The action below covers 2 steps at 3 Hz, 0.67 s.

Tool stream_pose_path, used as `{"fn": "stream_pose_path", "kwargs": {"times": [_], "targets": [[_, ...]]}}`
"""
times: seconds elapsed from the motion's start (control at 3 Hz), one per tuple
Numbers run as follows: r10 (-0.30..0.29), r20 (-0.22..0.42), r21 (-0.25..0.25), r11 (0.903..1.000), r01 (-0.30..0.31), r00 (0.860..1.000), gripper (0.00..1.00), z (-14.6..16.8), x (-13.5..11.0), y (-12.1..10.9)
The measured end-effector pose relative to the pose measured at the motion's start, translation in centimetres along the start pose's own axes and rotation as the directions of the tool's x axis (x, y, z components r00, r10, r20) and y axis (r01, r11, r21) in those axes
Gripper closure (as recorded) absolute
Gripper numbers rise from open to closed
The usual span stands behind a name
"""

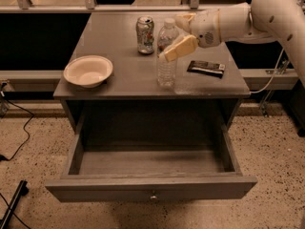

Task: Place water bottle into top drawer

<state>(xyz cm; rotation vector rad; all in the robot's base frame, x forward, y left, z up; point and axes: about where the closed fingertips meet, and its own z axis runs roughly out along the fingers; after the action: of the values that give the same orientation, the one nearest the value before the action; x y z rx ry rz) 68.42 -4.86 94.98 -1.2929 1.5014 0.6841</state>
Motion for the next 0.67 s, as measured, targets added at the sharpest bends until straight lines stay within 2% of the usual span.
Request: {"fn": "stream_pose_path", "kwargs": {"times": [0.33,0.67], "targets": [[0.016,0.096,-0.002,0.9999,-0.016,0.995,0.00,-0.39,-0.69,1.22],[0.022,0.136,-0.010,0.9997,-0.021,0.990,0.09,-0.51,-1.41,1.85]]}}
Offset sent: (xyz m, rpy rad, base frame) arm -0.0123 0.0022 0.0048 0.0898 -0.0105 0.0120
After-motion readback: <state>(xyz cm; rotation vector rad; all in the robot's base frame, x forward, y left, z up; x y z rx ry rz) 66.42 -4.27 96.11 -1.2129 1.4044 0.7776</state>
